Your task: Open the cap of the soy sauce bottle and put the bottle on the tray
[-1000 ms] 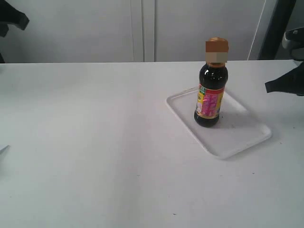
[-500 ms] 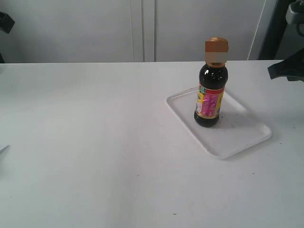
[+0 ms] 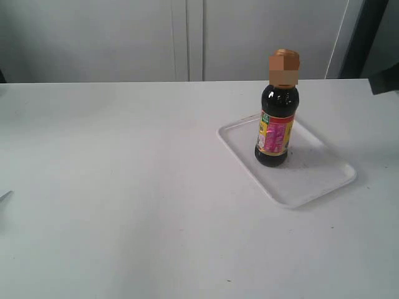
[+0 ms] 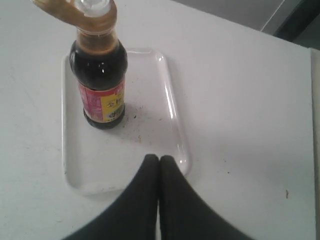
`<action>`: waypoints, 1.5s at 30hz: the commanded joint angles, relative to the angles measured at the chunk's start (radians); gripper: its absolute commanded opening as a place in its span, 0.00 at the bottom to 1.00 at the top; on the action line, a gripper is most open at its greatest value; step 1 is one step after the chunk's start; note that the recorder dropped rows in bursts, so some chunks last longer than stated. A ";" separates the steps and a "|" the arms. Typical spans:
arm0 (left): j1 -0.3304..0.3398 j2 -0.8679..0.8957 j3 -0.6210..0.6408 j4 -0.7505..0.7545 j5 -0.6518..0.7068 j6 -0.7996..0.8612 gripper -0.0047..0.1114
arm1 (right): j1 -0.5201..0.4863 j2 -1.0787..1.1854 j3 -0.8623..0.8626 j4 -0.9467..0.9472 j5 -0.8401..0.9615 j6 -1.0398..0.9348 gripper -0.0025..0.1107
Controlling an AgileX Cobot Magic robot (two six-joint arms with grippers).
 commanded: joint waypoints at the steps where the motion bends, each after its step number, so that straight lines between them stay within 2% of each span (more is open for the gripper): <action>1: 0.001 -0.107 0.117 -0.015 -0.073 -0.019 0.04 | 0.000 -0.116 0.096 0.005 -0.087 -0.005 0.02; 6: 0.001 -0.235 0.290 -0.024 -0.166 -0.023 0.04 | 0.000 -0.258 0.247 0.029 -0.209 -0.009 0.02; 17: 0.001 -0.500 0.485 -0.029 -0.232 -0.082 0.04 | 0.000 -0.522 0.452 0.049 -0.365 -0.016 0.02; 26: 0.001 -0.665 0.554 -0.029 -0.264 -0.093 0.04 | 0.000 -0.670 0.557 0.063 -0.422 -0.012 0.02; 37: 0.001 -0.864 0.610 -0.072 -0.230 -0.095 0.04 | 0.000 -0.848 0.617 0.141 -0.448 -0.005 0.02; 45: 0.001 -0.932 0.714 -0.087 -0.307 -0.102 0.04 | 0.000 -0.892 0.651 0.152 -0.424 -0.005 0.02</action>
